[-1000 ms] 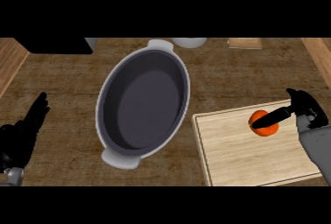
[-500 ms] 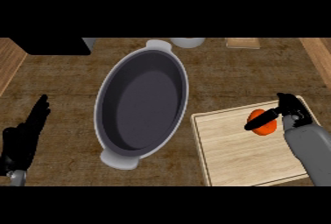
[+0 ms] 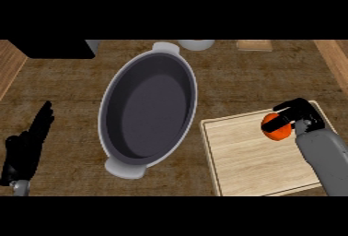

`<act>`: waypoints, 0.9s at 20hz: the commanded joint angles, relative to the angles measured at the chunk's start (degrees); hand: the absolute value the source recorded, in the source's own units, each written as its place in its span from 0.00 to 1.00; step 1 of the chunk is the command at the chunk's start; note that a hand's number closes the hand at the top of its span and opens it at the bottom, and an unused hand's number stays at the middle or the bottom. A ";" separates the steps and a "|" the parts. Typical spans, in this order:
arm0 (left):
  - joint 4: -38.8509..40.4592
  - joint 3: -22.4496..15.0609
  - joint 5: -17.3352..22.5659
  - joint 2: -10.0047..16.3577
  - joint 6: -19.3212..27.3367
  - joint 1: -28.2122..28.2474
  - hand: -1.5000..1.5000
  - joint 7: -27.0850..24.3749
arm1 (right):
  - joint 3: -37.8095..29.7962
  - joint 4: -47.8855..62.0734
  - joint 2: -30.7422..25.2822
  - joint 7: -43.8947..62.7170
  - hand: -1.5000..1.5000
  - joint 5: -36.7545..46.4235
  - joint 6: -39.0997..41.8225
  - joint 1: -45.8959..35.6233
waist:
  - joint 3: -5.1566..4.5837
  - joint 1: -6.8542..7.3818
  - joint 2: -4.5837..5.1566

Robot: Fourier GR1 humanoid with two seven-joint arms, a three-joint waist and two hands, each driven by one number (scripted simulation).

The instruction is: Pick the squash from the tray and place it in the pot

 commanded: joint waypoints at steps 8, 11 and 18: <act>-0.02 1.15 -1.37 -0.42 -2.97 -1.75 0.50 0.90 | 12.87 -4.42 12.17 0.37 1.00 7.49 3.92 -5.02 | -0.08 1.78 -0.01; -0.48 -1.02 -1.79 -1.28 -4.06 -3.34 0.50 0.49 | 25.49 -7.12 21.65 -7.89 1.00 10.50 6.35 -9.93 | -0.33 8.37 0.48; 1.39 -2.97 -2.50 -2.91 -4.56 -6.64 0.50 2.07 | 45.41 -6.92 24.70 -3.86 1.00 8.65 4.32 -20.79 | -0.19 8.96 0.75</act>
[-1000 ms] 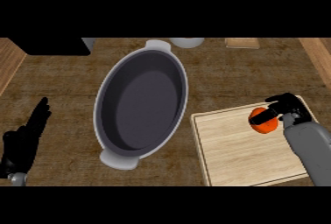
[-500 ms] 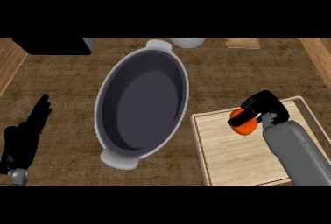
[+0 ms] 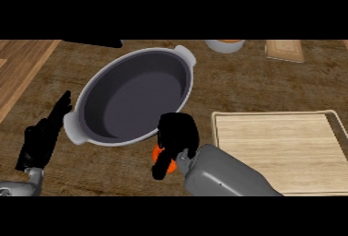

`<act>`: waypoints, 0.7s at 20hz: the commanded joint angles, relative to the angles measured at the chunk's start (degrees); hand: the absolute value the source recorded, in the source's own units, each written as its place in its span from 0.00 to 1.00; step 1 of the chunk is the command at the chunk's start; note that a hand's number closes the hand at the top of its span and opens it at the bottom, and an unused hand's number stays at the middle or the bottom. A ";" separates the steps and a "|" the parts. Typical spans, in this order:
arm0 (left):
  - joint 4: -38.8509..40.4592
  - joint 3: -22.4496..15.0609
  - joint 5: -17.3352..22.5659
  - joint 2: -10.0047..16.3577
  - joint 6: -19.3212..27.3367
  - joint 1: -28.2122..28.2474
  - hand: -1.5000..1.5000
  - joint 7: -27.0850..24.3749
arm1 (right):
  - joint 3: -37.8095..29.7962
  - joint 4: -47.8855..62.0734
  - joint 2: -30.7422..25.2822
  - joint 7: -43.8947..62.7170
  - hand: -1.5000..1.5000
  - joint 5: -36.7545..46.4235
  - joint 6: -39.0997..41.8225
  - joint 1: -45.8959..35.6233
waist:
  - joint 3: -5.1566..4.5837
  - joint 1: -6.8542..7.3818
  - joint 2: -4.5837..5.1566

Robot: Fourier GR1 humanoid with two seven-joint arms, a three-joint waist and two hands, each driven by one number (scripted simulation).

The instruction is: Pick the squash from the tray and place it in the pot

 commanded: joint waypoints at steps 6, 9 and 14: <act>2.00 -0.47 -0.96 -1.62 1.19 -1.13 0.50 1.35 | 16.92 -3.79 2.83 11.50 1.00 6.17 -8.16 -16.42 | 0.04 -2.17 -1.13; 3.09 0.77 -0.81 -0.59 0.81 -0.85 0.50 0.44 | 16.40 -4.49 2.85 15.71 1.00 11.69 -10.79 -21.46 | 0.00 -3.31 -1.58; 3.01 1.59 -0.65 -0.71 1.18 0.00 0.50 0.22 | 13.60 -6.16 2.85 20.87 1.00 15.16 -13.01 -28.19 | 0.04 -4.23 -1.42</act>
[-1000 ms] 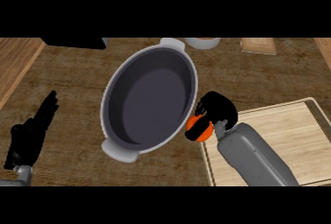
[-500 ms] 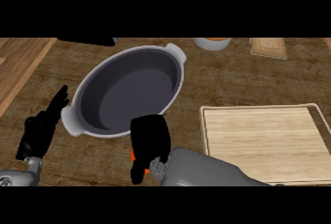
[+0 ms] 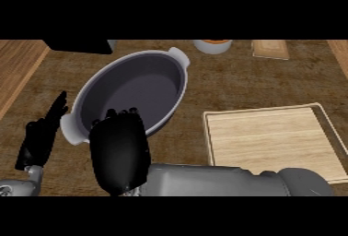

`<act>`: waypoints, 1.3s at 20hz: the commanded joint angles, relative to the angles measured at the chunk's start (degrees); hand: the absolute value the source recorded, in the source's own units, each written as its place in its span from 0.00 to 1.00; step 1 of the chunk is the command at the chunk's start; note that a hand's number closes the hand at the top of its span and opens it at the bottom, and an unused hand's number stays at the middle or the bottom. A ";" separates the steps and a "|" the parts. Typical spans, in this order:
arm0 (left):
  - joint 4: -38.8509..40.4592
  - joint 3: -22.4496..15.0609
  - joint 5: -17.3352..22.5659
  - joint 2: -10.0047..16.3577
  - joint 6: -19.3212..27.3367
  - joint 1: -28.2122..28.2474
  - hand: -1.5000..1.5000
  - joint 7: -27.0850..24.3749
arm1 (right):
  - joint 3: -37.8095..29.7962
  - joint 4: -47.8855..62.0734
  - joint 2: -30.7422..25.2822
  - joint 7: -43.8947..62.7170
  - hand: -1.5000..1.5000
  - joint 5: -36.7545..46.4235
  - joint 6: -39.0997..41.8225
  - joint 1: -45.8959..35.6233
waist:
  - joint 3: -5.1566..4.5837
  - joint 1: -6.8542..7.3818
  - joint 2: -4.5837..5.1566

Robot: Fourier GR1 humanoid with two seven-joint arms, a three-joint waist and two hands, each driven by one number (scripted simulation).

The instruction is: Pick the squash from the tray and place it in the pot

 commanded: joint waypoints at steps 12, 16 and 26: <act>-0.53 0.56 -1.01 -0.94 1.02 0.01 0.50 0.29 | -6.14 3.28 0.84 12.94 1.00 4.99 -16.63 -8.83 | 0.00 -1.30 0.86; -1.10 -0.39 -1.79 -3.00 2.04 2.25 0.50 -1.54 | -9.01 8.09 0.84 8.30 1.00 3.78 -18.85 -9.36 | 0.03 -2.23 1.05; -0.52 3.00 -0.81 -0.53 -1.02 1.79 0.50 -2.01 | -15.93 28.22 0.86 -8.56 1.00 -3.68 -24.71 -14.29 | 0.03 -2.26 1.50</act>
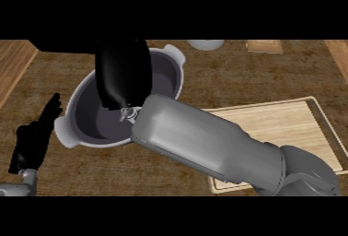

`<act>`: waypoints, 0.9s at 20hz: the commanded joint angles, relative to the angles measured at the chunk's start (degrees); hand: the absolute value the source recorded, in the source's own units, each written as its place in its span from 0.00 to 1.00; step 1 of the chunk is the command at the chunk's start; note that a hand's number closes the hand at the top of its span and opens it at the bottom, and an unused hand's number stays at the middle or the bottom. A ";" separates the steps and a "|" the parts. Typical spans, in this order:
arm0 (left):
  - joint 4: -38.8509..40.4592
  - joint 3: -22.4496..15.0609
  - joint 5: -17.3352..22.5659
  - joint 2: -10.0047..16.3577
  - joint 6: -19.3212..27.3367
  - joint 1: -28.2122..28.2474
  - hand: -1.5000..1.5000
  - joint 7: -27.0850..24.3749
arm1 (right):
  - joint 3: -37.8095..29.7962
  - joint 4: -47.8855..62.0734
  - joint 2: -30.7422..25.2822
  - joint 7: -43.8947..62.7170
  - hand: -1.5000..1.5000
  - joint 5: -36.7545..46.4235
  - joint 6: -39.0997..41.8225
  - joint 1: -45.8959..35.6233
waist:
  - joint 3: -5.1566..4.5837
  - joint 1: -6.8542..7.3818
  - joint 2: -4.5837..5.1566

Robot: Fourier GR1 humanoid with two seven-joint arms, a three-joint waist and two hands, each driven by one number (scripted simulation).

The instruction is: Pick the squash from the tray and place it in the pot

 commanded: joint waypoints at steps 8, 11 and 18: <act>-0.42 -0.31 -0.90 -1.40 -1.23 1.90 0.50 -2.72 | -0.77 24.07 0.36 -15.87 1.00 -7.33 -7.85 -0.86 | -0.03 1.16 0.66; 0.01 -0.36 -1.21 -1.12 -1.55 -1.70 0.50 -0.63 | -1.79 23.56 0.36 -16.02 1.00 -12.72 -10.69 -0.09 | -0.05 3.00 1.29; -2.52 -1.41 -2.46 -1.29 -1.11 -3.92 0.50 2.90 | -6.07 26.07 0.37 -23.30 0.00 -22.05 -12.28 1.18 | 0.04 4.03 1.58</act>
